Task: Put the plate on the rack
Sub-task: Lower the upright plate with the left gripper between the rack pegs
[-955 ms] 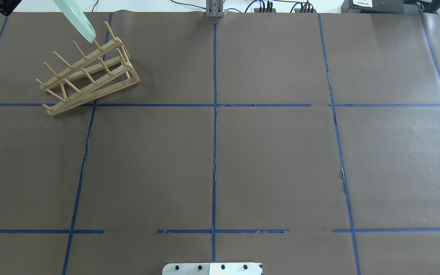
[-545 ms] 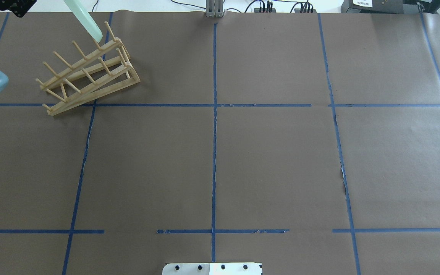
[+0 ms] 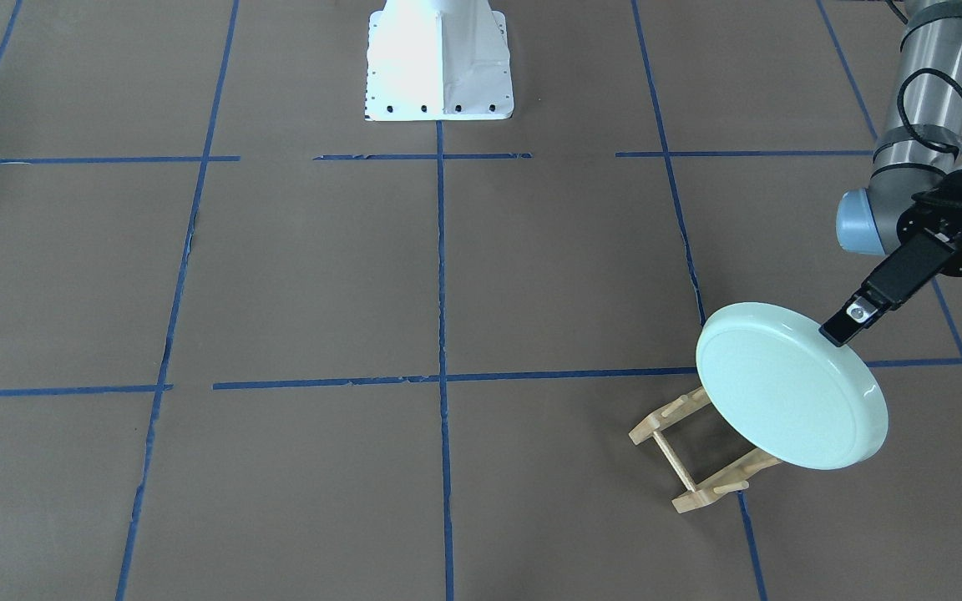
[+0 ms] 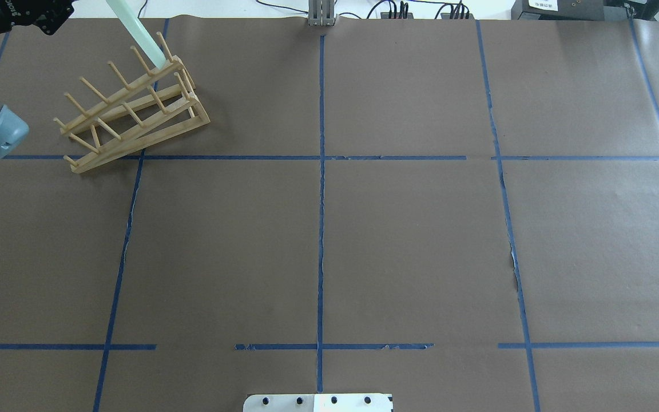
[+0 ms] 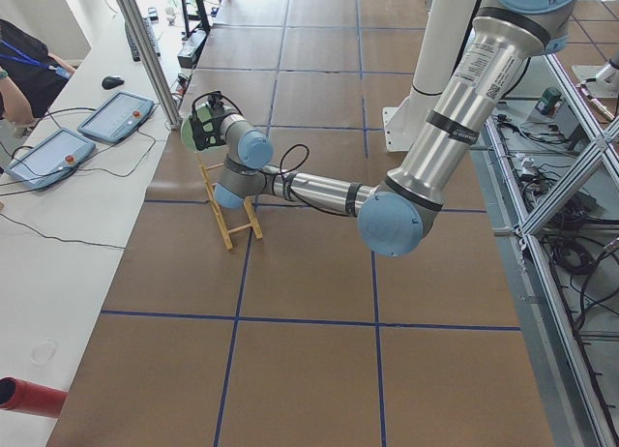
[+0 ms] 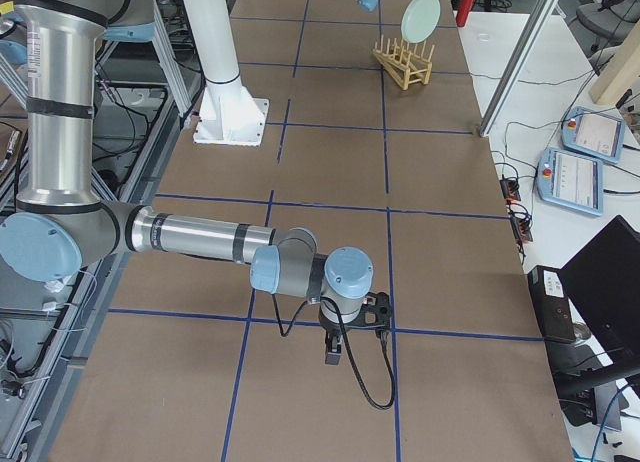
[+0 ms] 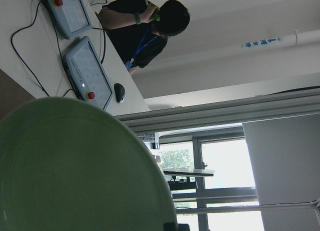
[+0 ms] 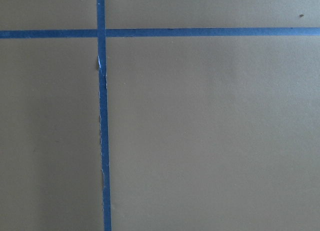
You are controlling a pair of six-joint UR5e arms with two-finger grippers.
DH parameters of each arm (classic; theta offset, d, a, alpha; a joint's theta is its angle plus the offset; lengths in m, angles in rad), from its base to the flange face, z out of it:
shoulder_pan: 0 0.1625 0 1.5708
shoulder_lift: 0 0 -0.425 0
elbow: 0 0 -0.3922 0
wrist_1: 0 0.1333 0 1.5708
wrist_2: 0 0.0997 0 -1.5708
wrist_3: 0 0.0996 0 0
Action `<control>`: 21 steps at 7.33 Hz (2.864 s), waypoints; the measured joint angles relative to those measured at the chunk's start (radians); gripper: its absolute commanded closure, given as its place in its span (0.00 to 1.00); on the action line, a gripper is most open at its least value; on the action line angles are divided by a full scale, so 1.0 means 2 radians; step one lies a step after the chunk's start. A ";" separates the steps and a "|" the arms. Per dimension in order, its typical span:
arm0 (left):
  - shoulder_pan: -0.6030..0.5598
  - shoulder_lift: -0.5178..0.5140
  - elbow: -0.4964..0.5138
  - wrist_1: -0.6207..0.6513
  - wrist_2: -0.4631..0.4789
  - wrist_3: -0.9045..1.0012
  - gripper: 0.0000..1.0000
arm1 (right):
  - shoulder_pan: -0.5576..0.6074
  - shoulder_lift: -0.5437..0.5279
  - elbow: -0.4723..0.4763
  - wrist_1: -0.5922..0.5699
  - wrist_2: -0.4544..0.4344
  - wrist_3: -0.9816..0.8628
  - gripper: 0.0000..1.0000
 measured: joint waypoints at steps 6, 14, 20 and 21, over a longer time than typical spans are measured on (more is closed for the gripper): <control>0.017 0.000 0.021 0.000 0.017 0.012 1.00 | 0.000 0.000 0.000 0.000 0.000 0.000 0.00; 0.043 0.006 0.042 0.000 0.035 0.041 1.00 | 0.000 0.000 0.000 0.000 0.000 0.000 0.00; 0.045 0.006 0.050 0.002 0.037 0.042 0.47 | 0.000 0.000 0.000 0.000 0.000 0.000 0.00; 0.045 0.006 0.050 0.002 0.037 0.042 0.00 | 0.000 0.000 0.000 0.000 0.000 0.000 0.00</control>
